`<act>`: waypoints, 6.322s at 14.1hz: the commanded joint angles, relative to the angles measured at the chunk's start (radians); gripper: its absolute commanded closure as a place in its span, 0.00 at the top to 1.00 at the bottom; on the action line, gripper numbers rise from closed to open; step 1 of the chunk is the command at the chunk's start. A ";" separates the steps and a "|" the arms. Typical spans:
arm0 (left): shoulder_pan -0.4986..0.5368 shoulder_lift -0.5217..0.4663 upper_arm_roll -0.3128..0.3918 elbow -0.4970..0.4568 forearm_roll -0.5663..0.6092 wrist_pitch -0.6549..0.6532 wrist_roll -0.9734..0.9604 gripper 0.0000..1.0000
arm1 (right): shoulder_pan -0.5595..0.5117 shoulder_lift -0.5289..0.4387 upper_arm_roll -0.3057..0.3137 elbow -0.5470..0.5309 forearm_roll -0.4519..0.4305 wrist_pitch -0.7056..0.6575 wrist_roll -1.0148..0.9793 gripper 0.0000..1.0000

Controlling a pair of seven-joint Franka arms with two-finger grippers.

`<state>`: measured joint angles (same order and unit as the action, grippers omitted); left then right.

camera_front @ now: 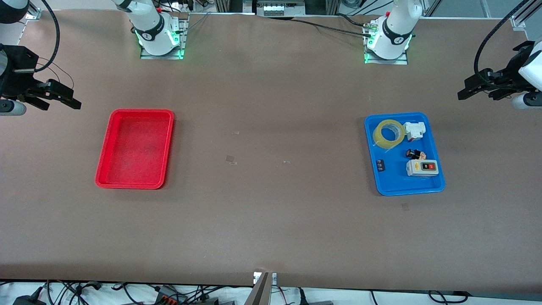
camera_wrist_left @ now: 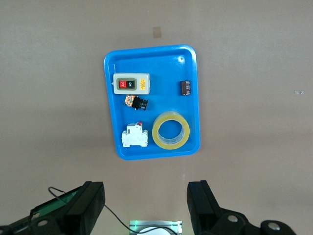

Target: Place and move tape with both arms

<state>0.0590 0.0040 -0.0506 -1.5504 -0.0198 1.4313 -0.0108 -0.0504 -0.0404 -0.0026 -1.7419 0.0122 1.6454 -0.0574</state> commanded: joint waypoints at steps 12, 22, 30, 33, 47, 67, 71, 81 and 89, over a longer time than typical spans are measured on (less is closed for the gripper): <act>-0.010 -0.029 0.000 -0.132 0.000 0.073 0.008 1.00 | -0.003 -0.036 0.010 -0.013 -0.009 -0.009 -0.009 0.99; -0.008 0.030 -0.006 -0.628 0.000 0.639 0.025 1.00 | 0.000 -0.033 0.013 -0.011 -0.011 0.002 -0.016 0.99; -0.013 0.241 -0.023 -0.669 -0.002 0.790 0.101 1.00 | -0.003 -0.032 0.012 -0.011 -0.009 -0.006 -0.016 0.99; -0.010 0.269 -0.023 -0.734 -0.002 0.900 0.161 1.00 | -0.003 -0.032 0.012 -0.011 -0.009 -0.006 -0.016 0.99; -0.010 0.318 -0.025 -0.403 -0.017 0.468 0.147 0.00 | -0.003 -0.032 0.012 -0.011 -0.009 -0.004 -0.015 0.99; -0.626 0.723 -0.152 0.041 -0.258 0.750 -1.085 0.05 | -0.016 -0.003 0.004 -0.008 -0.015 0.018 -0.012 0.99; -0.651 0.763 -0.150 0.041 -0.243 0.775 -1.104 0.90 | -0.009 0.017 0.004 0.010 -0.014 0.024 -0.021 0.99; -0.449 0.458 -0.117 0.038 -0.123 0.398 -1.071 1.00 | 0.082 0.160 0.015 0.010 0.005 0.013 -0.021 0.99; -0.170 0.295 -0.117 0.024 -0.121 0.088 -0.617 1.00 | 0.415 0.408 0.013 0.027 0.106 0.289 0.058 0.99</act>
<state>-0.1503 0.3547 -0.1566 -1.4890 -0.1542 1.5581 -0.7191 0.3149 0.3111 0.0212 -1.7446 0.1011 1.8913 -0.0335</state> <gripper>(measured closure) 0.000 0.004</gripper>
